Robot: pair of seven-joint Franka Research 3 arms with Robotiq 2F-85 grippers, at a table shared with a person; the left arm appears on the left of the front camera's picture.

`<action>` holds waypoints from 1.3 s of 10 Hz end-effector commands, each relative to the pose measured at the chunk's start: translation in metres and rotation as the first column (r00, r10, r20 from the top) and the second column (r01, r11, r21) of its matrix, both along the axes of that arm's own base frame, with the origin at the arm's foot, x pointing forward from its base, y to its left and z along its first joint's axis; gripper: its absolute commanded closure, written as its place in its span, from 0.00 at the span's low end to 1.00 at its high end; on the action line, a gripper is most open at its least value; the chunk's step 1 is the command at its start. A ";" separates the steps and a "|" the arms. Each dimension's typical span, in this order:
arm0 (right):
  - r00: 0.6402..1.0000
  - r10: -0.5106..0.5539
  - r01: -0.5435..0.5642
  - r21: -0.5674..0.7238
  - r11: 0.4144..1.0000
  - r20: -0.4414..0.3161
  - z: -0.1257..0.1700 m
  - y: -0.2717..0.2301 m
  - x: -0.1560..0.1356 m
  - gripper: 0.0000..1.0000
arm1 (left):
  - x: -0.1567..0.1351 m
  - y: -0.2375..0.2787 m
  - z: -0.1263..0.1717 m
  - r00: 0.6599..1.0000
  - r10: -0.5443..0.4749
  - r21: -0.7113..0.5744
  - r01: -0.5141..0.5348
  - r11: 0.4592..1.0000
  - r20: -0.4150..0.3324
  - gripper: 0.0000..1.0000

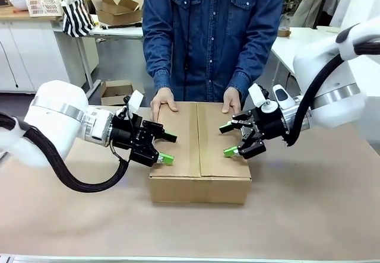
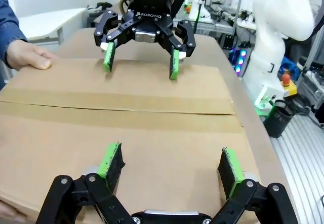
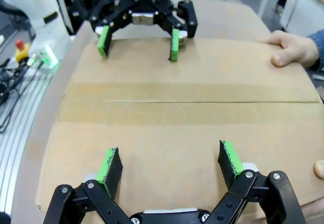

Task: Pack the gift set into the box.
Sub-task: Press and hold the closed box until the human finishes sealing it.

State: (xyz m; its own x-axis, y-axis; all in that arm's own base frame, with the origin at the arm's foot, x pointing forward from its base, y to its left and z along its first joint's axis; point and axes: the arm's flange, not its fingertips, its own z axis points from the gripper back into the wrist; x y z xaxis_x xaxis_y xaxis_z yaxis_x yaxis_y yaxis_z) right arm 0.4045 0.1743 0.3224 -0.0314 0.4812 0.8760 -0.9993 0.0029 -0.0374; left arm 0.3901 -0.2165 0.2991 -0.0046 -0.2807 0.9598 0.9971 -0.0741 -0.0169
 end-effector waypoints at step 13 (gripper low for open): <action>1.000 -0.003 0.003 0.001 1.000 -0.014 -0.002 0.000 0.000 0.00 | 0.003 0.004 -0.002 1.000 0.001 -0.009 -0.001 1.000 -0.027 0.00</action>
